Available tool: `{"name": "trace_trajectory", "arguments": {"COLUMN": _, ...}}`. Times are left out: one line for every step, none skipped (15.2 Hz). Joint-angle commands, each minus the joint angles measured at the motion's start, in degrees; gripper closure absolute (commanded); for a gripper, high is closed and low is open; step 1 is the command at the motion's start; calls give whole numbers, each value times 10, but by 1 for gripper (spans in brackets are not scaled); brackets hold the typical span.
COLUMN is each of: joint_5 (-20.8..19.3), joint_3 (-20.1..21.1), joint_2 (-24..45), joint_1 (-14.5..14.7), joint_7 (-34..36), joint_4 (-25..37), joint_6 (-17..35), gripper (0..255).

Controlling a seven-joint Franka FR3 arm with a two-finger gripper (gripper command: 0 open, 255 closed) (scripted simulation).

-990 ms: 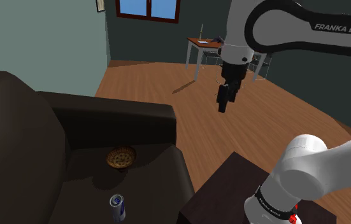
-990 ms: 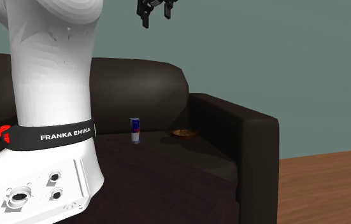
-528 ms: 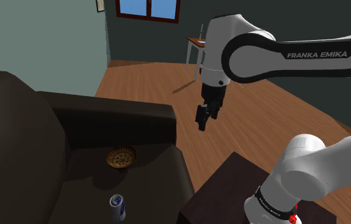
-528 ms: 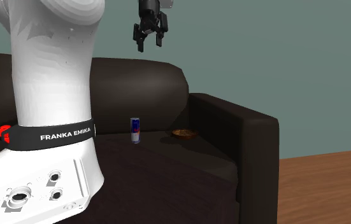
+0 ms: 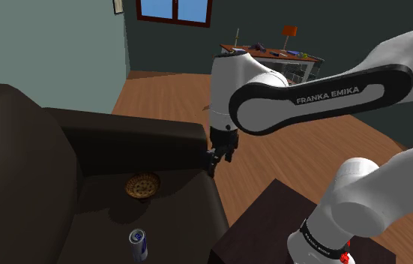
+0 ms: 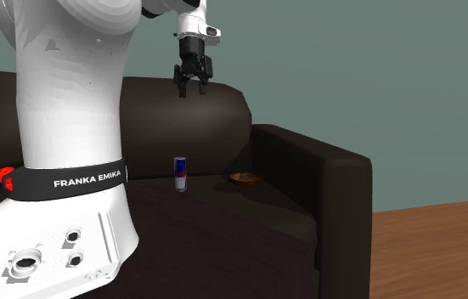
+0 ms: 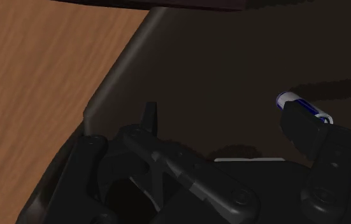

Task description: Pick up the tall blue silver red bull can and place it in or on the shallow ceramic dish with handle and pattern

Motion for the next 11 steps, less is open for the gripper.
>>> {"name": "trace_trajectory", "arguments": {"joint_5": 3, "joint_3": 21, "joint_2": 38, "joint_1": 0, "joint_7": 24, "joint_4": 7, "joint_6": 36, "gripper": 0}}
{"name": "trace_trajectory", "arguments": {"joint_5": 3, "joint_3": 31, "joint_2": 57, "joint_1": 0, "joint_7": 35, "joint_4": 10, "joint_6": 54, "gripper": 0}}
{"name": "trace_trajectory", "arguments": {"joint_5": 1, "joint_3": 42, "joint_2": 77, "joint_1": 0, "joint_7": 48, "joint_4": 14, "joint_6": 71, "gripper": 0}}
{"name": "trace_trajectory", "arguments": {"joint_5": -1, "joint_3": 52, "joint_2": 98, "joint_1": -1, "joint_7": 61, "joint_4": 19, "joint_6": 89, "gripper": 0}}
{"name": "trace_trajectory", "arguments": {"joint_5": -6, "joint_3": 62, "joint_2": 119, "joint_1": -2, "joint_7": 74, "joint_4": 25, "joint_6": 106, "gripper": 0}}
{"name": "trace_trajectory", "arguments": {"joint_5": -12, "joint_3": 72, "joint_2": 141, "joint_1": -4, "joint_7": 89, "joint_4": 31, "joint_6": 123, "gripper": 0}}
{"name": "trace_trajectory", "arguments": {"joint_5": -19, "joint_3": 82, "joint_2": 164, "joint_1": -5, "joint_7": 104, "joint_4": 38, "joint_6": 139, "gripper": 0}}
{"name": "trace_trajectory", "arguments": {"joint_5": -29, "joint_3": 91, "joint_2": 187, "joint_1": -7, "joint_7": 120, "joint_4": 46, "joint_6": 155, "gripper": 0}}
{"name": "trace_trajectory", "arguments": {"joint_5": -40, "joint_3": 99, "joint_2": 211, "joint_1": -8, "joint_7": 137, "joint_4": 55, "joint_6": 170, "gripper": 0}}
{"name": "trace_trajectory", "arguments": {"joint_5": -54, "joint_3": 107, "joint_2": 236, "joint_1": -9, "joint_7": 155, "joint_4": 65, "joint_6": 184, "gripper": 0}}
{"name": "trace_trajectory", "arguments": {"joint_5": -69, "joint_3": 114, "joint_2": 261, "joint_1": -9, "joint_7": 174, "joint_4": 75, "joint_6": 197, "gripper": 0}}
